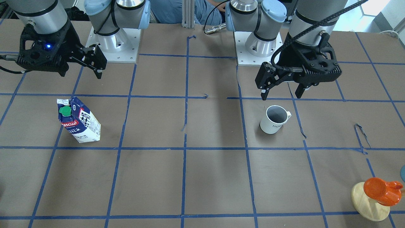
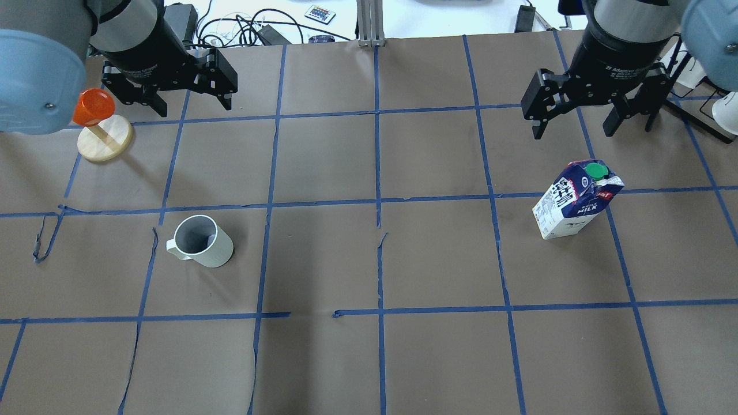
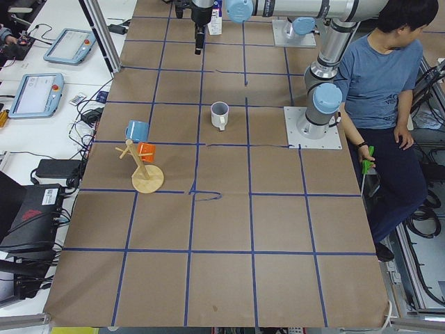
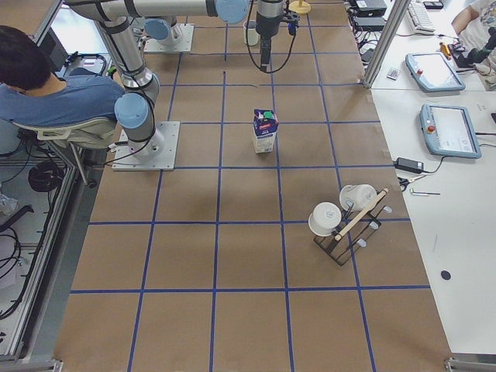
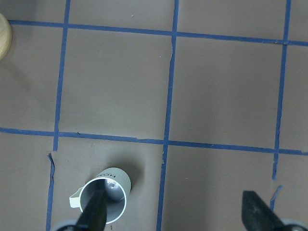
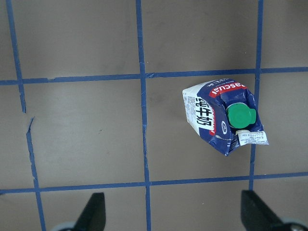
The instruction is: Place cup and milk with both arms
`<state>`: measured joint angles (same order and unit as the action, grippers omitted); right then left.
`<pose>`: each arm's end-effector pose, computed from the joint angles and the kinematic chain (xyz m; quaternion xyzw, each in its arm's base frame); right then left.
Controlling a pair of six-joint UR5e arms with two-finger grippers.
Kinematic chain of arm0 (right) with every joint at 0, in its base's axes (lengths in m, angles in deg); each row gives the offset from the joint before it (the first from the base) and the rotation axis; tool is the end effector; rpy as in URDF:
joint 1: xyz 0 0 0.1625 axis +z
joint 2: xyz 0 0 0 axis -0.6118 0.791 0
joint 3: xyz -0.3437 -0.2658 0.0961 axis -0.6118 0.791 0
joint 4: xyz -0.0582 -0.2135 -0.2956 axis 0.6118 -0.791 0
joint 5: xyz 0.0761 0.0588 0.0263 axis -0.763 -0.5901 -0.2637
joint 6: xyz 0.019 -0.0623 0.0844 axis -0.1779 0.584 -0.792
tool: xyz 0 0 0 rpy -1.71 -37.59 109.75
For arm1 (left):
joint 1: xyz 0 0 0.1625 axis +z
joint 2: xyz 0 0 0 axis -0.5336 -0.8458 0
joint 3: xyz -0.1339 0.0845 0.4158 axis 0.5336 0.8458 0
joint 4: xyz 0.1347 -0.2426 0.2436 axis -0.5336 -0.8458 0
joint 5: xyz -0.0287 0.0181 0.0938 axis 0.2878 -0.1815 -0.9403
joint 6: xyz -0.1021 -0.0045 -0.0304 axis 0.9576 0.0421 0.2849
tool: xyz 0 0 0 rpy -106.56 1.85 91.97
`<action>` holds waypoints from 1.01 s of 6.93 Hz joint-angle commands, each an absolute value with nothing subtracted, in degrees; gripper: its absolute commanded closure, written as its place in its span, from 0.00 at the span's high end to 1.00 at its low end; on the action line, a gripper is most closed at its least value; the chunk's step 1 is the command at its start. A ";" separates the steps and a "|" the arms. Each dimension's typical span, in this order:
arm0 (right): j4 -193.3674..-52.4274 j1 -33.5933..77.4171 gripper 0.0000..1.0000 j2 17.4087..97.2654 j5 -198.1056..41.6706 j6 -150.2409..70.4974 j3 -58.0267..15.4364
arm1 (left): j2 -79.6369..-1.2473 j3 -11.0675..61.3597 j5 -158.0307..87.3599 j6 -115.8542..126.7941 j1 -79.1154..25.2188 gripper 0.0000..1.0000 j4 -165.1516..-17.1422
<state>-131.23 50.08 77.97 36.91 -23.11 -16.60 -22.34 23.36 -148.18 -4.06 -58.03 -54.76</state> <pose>0.1126 -0.4399 0.5098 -0.0165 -0.9994 -0.0238 0.0179 -0.1331 -0.4711 0.5144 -0.0437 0.9956 -0.0827 0.0075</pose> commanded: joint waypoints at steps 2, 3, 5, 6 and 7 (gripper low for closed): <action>-131.14 50.08 1.00 77.97 36.91 -23.11 -16.54 | -22.34 23.47 -148.10 -3.99 -58.19 1.00 -54.76; -131.14 50.08 1.00 77.88 36.91 -23.11 -16.63 | -22.08 24.17 -148.10 -4.16 -58.19 1.00 -54.67; -131.14 49.91 1.00 76.74 36.91 -23.02 -17.33 | -21.82 25.67 -148.27 -4.51 -58.37 1.00 -54.76; -131.31 49.56 1.00 76.04 36.91 -23.11 -17.68 | -21.55 26.54 -148.27 -4.60 -58.37 1.00 -54.67; -131.49 49.12 1.00 74.99 36.91 -22.67 -18.21 | -21.38 27.33 -148.27 -4.95 -58.37 1.00 -54.59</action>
<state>-131.26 49.59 76.10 36.91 -23.00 -17.64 -21.61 26.35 -148.25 -4.62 -58.34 -54.67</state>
